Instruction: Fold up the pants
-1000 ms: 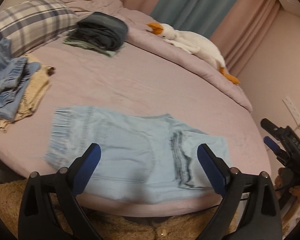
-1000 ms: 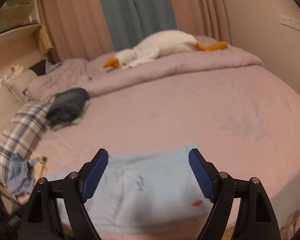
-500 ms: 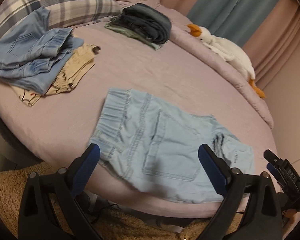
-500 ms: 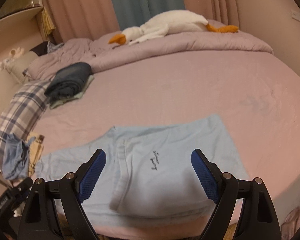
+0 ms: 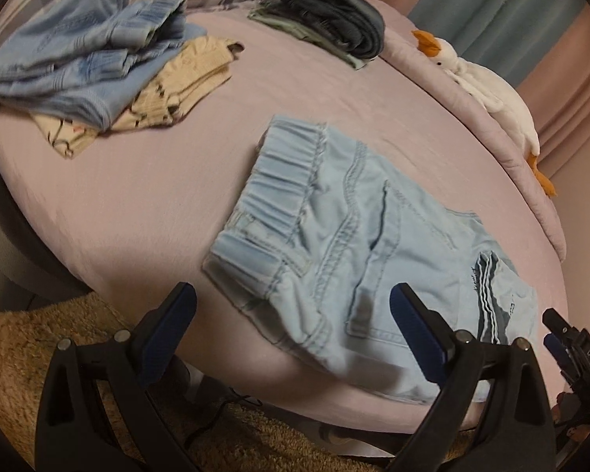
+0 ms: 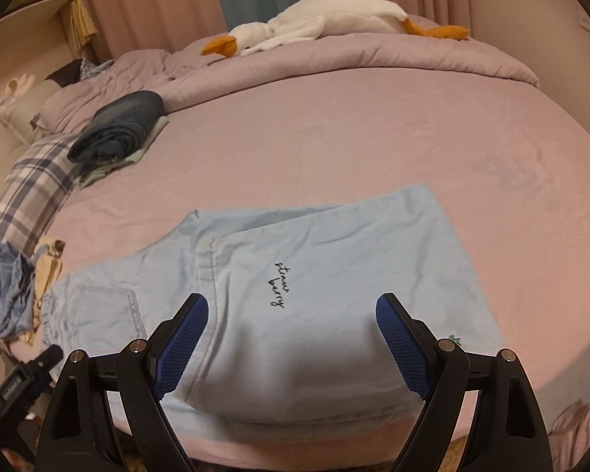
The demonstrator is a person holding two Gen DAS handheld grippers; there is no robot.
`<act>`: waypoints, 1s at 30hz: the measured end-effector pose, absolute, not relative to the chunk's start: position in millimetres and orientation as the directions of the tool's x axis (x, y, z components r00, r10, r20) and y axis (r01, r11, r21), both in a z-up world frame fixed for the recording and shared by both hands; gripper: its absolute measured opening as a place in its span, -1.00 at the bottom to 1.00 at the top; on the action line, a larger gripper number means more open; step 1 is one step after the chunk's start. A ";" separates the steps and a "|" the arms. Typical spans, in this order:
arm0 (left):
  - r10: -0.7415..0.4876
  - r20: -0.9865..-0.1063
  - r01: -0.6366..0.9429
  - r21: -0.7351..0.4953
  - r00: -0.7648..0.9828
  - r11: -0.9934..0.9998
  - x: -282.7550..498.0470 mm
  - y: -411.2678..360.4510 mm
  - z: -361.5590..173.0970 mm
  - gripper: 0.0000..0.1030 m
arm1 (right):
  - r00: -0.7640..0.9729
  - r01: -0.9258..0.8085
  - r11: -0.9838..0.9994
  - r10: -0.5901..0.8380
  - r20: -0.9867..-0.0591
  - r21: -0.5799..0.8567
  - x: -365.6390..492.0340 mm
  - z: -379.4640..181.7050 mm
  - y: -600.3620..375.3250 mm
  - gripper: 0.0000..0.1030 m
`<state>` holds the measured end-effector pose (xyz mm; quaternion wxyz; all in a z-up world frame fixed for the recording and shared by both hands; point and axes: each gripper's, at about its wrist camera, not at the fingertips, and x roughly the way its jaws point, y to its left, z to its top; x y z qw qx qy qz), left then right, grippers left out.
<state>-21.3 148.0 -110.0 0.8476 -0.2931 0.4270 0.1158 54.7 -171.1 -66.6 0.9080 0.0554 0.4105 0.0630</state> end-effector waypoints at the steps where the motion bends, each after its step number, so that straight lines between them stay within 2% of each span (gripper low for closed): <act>1: -0.065 -0.792 -0.449 -0.409 0.607 0.795 -21.0 149.0 -112.0 0.92 | 0.653 -0.074 0.986 0.163 -0.740 0.152 55.1 -67.6 -169.9 0.69; 11: -0.048 -0.789 -0.437 -0.389 0.613 0.811 -16.6 145.5 -118.5 0.86 | 0.626 -0.080 0.981 0.188 -0.757 0.177 60.5 -76.7 -175.6 0.69; 12: -0.040 -0.791 -0.440 -0.380 0.610 0.813 -15.9 145.2 -118.6 0.80 | 0.625 -0.077 0.981 0.188 -0.758 0.179 61.0 -77.3 -176.2 0.69; 13: -0.027 -0.796 -0.448 -0.368 0.605 0.815 -16.5 145.1 -118.0 0.54 | 0.623 -0.075 0.981 0.188 -0.759 0.181 61.4 -77.9 -176.7 0.69; 14: -0.023 -0.797 -0.451 -0.365 0.603 0.814 -17.5 145.0 -116.5 0.18 | 0.622 -0.073 0.980 0.189 -0.760 0.185 61.8 -78.5 -177.5 0.69; 16: -0.056 -0.787 -0.457 -0.412 0.614 0.789 -19.7 147.5 -115.6 -0.05 | 0.621 -0.072 0.978 0.196 -0.759 0.193 62.6 -79.1 -179.1 0.69; 19: -0.079 -0.777 -0.457 -0.445 0.624 0.770 -21.4 149.1 -117.1 -0.18 | 0.618 -0.073 0.976 0.204 -0.759 0.203 63.5 -79.8 -179.5 0.69; 20: -0.088 -0.773 -0.452 -0.455 0.628 0.767 -21.9 148.7 -115.6 -0.33 | 0.617 -0.073 0.976 0.207 -0.760 0.206 63.8 -80.1 -179.6 0.69; 22: -0.124 -0.761 -0.444 -0.494 0.637 0.747 -21.7 149.4 -111.4 -0.41 | 0.614 -0.075 0.975 0.211 -0.760 0.210 63.4 -80.7 -179.6 0.69; 30: -0.076 -0.715 -0.373 -0.449 0.695 0.812 -23.2 131.0 -70.1 -0.47 | 0.620 -0.061 0.973 0.211 -0.756 0.222 61.8 -79.2 -188.4 0.69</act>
